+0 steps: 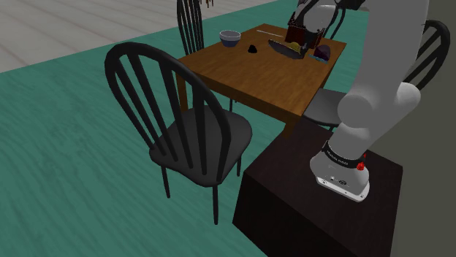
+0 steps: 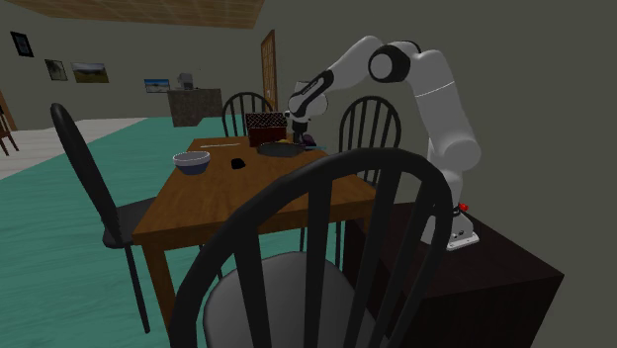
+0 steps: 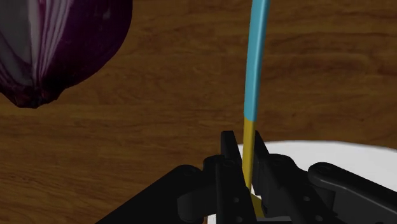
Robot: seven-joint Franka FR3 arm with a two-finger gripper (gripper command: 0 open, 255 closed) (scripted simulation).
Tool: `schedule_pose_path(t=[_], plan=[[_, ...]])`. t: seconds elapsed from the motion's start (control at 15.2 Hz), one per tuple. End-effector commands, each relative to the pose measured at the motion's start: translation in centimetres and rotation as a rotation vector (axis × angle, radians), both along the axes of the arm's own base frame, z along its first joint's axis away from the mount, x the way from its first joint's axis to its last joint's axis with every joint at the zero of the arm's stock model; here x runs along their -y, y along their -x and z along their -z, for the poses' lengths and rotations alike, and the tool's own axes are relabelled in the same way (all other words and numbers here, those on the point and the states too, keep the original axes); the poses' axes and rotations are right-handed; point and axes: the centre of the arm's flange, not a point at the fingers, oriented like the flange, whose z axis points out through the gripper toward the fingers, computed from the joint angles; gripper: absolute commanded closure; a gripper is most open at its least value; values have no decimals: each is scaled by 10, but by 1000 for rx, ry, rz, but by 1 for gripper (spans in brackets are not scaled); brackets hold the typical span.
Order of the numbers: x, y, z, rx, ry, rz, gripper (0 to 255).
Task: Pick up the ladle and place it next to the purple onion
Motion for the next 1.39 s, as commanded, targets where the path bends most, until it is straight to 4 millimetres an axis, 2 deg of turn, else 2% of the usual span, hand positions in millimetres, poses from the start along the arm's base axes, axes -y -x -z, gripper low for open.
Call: schedule_pose_path(t=[0.0, 0.26, 0.33, 0.66, 0.92, 1.32], plan=[[-3, -3, 9, -9, -13, -7, 255], [-3, -3, 9, -9, -13, -7, 255], [-2, -4, 8, -9, -13, -6, 0], [-3, -3, 9, -9, -13, -7, 0], [-11, 1, -41, -9, -13, -7, 0], [-11, 1, -41, -9, -13, -7, 0]])
